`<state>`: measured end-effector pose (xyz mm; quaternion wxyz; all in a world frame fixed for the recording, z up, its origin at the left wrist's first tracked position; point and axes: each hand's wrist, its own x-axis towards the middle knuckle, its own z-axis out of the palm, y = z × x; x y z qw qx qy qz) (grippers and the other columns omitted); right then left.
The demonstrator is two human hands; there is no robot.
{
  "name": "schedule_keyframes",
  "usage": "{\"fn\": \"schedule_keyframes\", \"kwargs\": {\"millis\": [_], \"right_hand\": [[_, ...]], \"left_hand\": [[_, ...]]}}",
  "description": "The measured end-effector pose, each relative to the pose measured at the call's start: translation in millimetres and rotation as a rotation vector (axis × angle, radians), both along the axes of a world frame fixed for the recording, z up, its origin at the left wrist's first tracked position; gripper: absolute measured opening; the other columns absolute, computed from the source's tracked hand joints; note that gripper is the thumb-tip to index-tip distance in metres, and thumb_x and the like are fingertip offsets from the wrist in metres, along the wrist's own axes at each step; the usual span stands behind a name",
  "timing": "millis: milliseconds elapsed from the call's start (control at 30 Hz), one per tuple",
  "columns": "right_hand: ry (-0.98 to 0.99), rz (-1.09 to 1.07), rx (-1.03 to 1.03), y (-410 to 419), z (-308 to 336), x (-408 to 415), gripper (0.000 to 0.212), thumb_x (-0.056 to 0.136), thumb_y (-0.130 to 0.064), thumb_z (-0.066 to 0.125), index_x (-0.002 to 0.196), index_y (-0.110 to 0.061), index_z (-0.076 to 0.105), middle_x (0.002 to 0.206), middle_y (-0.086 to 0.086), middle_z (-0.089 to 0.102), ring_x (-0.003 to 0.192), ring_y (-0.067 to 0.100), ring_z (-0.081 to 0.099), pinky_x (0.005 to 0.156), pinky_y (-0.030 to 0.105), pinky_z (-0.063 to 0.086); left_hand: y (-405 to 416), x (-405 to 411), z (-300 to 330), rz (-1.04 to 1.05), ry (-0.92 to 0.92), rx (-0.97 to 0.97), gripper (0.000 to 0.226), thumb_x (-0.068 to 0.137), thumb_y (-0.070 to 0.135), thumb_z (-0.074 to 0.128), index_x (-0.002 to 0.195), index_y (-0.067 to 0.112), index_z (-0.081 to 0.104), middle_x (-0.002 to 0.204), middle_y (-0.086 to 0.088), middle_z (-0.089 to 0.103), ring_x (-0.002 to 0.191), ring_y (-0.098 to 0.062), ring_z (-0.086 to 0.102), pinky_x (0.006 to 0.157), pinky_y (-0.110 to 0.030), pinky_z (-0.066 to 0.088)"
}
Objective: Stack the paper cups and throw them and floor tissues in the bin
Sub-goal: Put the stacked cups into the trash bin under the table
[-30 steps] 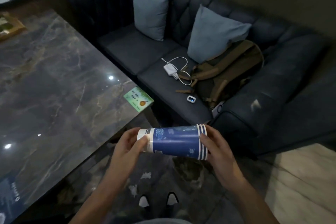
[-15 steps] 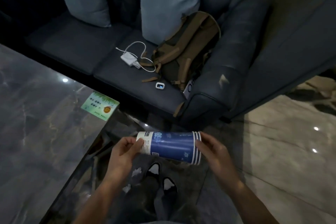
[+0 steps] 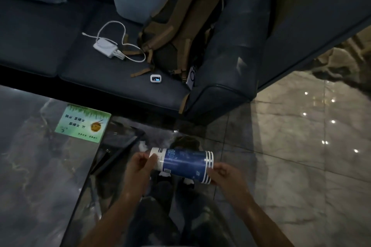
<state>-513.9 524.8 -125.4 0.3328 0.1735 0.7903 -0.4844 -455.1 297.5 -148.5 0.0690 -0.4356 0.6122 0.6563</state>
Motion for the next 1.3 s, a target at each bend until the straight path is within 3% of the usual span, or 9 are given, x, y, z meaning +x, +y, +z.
{"fn": "schedule_keyframes", "kwargs": {"millis": [200, 333, 500, 667, 833, 933, 1067, 1200, 1300], "right_hand": [[-0.047, 0.102, 0.060, 12.7, -34.2, 0.6, 0.018, 0.086, -0.009, 0.066, 0.078, -0.024, 0.072, 0.076, 0.004, 0.076, 0.076, 0.021, 0.073, 0.078, 0.044, 0.060], [-0.147, 0.056, 0.053, 21.1, -68.9, -6.0, 0.015, 0.088, -0.008, 0.062, 0.083, -0.018, 0.073, 0.081, 0.007, 0.076, 0.075, 0.018, 0.073, 0.067, 0.027, 0.060], [-0.178, -0.016, 0.002, 31.3, -122.1, -17.1, 0.027, 0.089, 0.000, 0.060, 0.076, -0.019, 0.075, 0.086, 0.023, 0.074, 0.079, 0.035, 0.070, 0.078, 0.049, 0.057], [-0.219, -0.088, 0.077, 33.7, -192.3, -25.9, 0.012, 0.085, -0.001, 0.066, 0.080, -0.010, 0.072, 0.095, 0.033, 0.070, 0.082, 0.041, 0.068, 0.082, 0.056, 0.055], [-0.270, -0.014, 0.117, 33.1, -265.3, -30.7, 0.014, 0.082, -0.020, 0.068, 0.072, -0.028, 0.075, 0.085, 0.010, 0.077, 0.084, 0.032, 0.072, 0.084, 0.054, 0.057], [-0.309, -0.067, 0.106, 31.6, -299.2, -38.0, 0.016, 0.084, -0.015, 0.069, 0.070, -0.021, 0.075, 0.088, 0.015, 0.076, 0.088, 0.036, 0.071, 0.085, 0.057, 0.056], [-0.321, -0.090, 0.104, 27.9, -338.7, -46.1, 0.006, 0.085, -0.008, 0.067, 0.083, -0.005, 0.072, 0.096, 0.024, 0.073, 0.089, 0.040, 0.070, 0.085, 0.057, 0.056], [-0.358, -0.163, 0.064, 28.0, -368.9, -56.4, 0.008, 0.087, 0.004, 0.062, 0.090, -0.002, 0.066, 0.097, 0.020, 0.067, 0.077, 0.026, 0.066, 0.068, 0.035, 0.060], [-0.373, -0.189, 0.091, 29.4, -388.7, -61.3, 0.012, 0.088, 0.002, 0.061, 0.099, 0.000, 0.066, 0.100, 0.017, 0.065, 0.084, 0.027, 0.065, 0.075, 0.036, 0.058]], "left_hand": [[6.2, -7.5, -40.0, -0.123, -0.103, -0.110, 0.009, 0.093, 0.013, 0.062, 0.096, 0.004, 0.065, 0.087, -0.006, 0.069, 0.078, -0.019, 0.066, 0.073, -0.033, 0.054], [12.9, -19.9, -75.6, -0.170, -0.161, -0.110, 0.012, 0.091, 0.007, 0.063, 0.087, 0.016, 0.069, 0.085, -0.004, 0.070, 0.079, -0.021, 0.066, 0.077, -0.036, 0.054], [19.3, -34.0, -128.4, -0.257, -0.212, -0.085, 0.012, 0.089, 0.004, 0.064, 0.098, 0.009, 0.071, 0.091, -0.009, 0.071, 0.081, -0.018, 0.065, 0.075, -0.031, 0.049], [24.0, -40.0, -191.5, -0.362, -0.231, -0.098, 0.016, 0.090, 0.005, 0.063, 0.104, 0.010, 0.069, 0.091, -0.004, 0.070, 0.077, -0.009, 0.064, 0.065, -0.015, 0.045], [31.7, -42.0, -265.9, -0.388, -0.310, -0.011, 0.032, 0.091, 0.010, 0.063, 0.123, 0.008, 0.060, 0.112, -0.010, 0.068, 0.099, -0.024, 0.064, 0.075, -0.024, 0.046], [37.0, -48.4, -303.4, -0.416, -0.320, -0.016, 0.037, 0.090, 0.012, 0.063, 0.127, 0.008, 0.056, 0.118, -0.007, 0.066, 0.100, -0.021, 0.063, 0.069, -0.018, 0.046], [48.6, -57.9, -341.0, -0.447, -0.318, -0.016, 0.035, 0.090, 0.015, 0.065, 0.124, 0.014, 0.056, 0.121, -0.010, 0.063, 0.108, -0.027, 0.061, 0.097, -0.040, 0.050], [55.3, -61.5, -381.1, -0.512, -0.306, -0.028, 0.045, 0.087, 0.023, 0.065, 0.130, 0.016, 0.050, 0.126, -0.010, 0.060, 0.111, -0.028, 0.060, 0.101, -0.048, 0.049], [63.9, -64.9, -397.6, -0.608, -0.300, -0.075, 0.033, 0.090, 0.018, 0.058, 0.122, 0.016, 0.052, 0.130, -0.012, 0.055, 0.109, -0.027, 0.059, 0.096, -0.042, 0.051]]}}
